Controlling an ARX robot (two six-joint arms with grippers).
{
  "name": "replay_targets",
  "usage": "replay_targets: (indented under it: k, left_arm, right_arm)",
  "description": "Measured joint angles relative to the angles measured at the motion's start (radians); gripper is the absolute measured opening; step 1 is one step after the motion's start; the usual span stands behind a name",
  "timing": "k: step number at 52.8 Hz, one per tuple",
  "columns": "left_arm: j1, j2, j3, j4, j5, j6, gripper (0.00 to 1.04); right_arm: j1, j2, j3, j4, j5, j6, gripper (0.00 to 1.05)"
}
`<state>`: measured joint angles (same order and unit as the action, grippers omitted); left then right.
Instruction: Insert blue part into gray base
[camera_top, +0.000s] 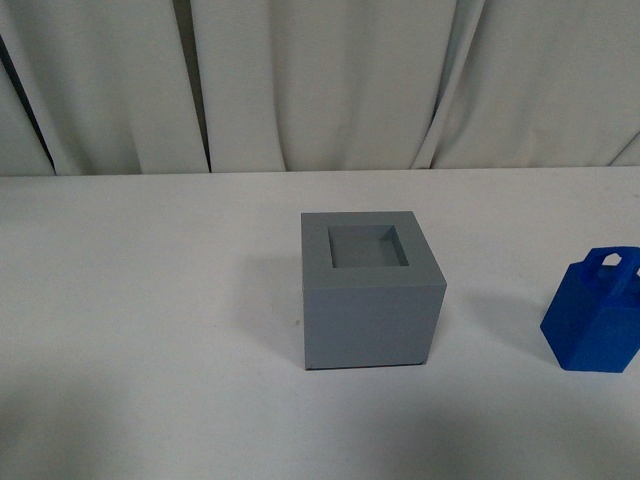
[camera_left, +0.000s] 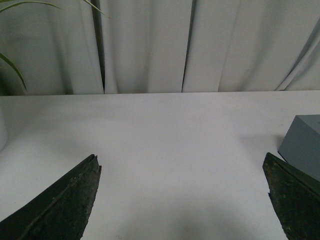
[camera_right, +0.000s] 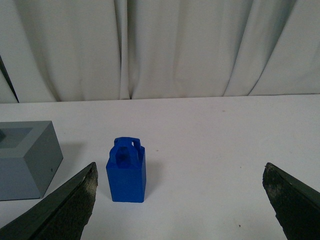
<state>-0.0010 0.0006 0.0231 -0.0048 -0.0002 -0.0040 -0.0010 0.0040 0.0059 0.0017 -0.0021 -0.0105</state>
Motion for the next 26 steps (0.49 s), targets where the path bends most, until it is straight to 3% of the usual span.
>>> replay_targets:
  k: [26]
  left_arm:
    - [0.000,0.000,0.000,0.000,0.000,0.000,0.99]
  right_arm:
    - [0.000,0.000,0.000,0.000,0.000,0.000,0.97]
